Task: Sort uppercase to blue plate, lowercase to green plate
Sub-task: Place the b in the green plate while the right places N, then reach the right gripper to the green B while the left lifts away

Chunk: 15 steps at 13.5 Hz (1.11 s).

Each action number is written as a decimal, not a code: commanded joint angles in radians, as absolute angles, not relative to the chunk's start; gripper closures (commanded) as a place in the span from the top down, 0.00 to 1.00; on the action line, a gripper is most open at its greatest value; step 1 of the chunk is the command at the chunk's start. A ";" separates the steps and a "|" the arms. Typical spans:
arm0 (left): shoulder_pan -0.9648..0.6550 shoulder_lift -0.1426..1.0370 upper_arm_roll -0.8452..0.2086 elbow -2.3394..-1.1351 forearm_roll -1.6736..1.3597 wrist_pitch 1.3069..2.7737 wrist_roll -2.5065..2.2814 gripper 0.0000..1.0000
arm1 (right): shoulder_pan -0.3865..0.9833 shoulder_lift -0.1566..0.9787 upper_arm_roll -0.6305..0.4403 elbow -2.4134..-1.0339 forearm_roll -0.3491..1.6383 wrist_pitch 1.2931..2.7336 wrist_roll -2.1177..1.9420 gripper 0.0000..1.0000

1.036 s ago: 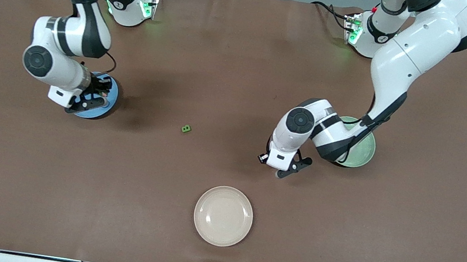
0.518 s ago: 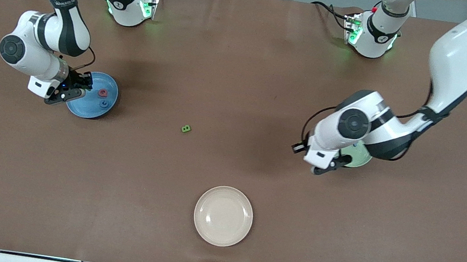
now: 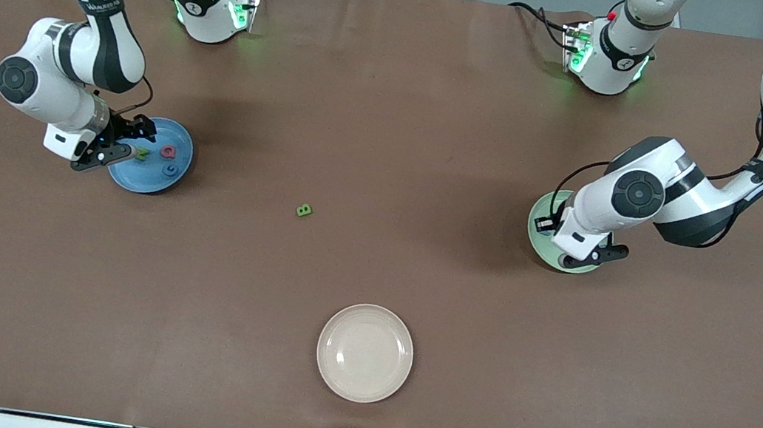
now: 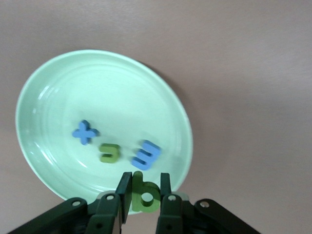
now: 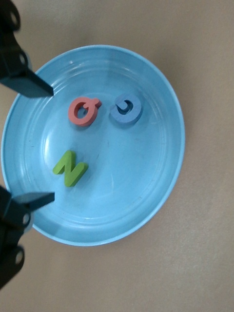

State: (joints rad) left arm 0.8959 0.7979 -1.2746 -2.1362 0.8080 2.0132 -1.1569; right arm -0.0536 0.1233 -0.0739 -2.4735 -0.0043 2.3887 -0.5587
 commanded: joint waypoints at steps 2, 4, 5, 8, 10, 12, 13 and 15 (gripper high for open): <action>0.930 0.784 -1.284 -2.224 0.879 2.085 -1.152 0.08 | -0.020 0.098 -0.064 -2.462 0.025 2.381 -0.421 1.00; 0.927 0.798 -1.269 -2.238 0.903 2.108 -1.152 0.08 | 0.032 0.087 -0.066 -2.454 0.025 2.370 -0.289 1.00; 0.925 0.802 -1.256 -2.243 0.917 2.129 -1.152 0.09 | 0.053 0.081 -0.066 -2.450 0.026 2.352 -0.211 1.00; 0.914 0.804 -1.209 -2.264 0.960 2.177 -1.152 0.09 | 0.097 0.060 -0.064 -2.428 0.023 2.300 0.106 1.00; 0.885 0.802 -1.180 -2.263 0.968 2.200 -1.154 0.09 | 0.104 0.069 -0.066 -2.360 0.006 2.214 0.265 1.00; 0.870 0.804 -1.155 -2.264 0.989 2.212 -1.155 0.11 | 0.106 0.066 -0.064 -2.341 -0.015 2.183 0.256 1.00; 0.870 0.802 -1.154 -2.263 0.992 2.212 -1.155 0.12 | 0.107 0.057 -0.063 -2.336 -0.014 2.178 0.259 1.00; 0.870 0.802 -1.154 -2.264 0.992 2.212 -1.155 0.19 | 0.136 0.052 -0.055 -2.306 -0.003 2.134 0.287 1.00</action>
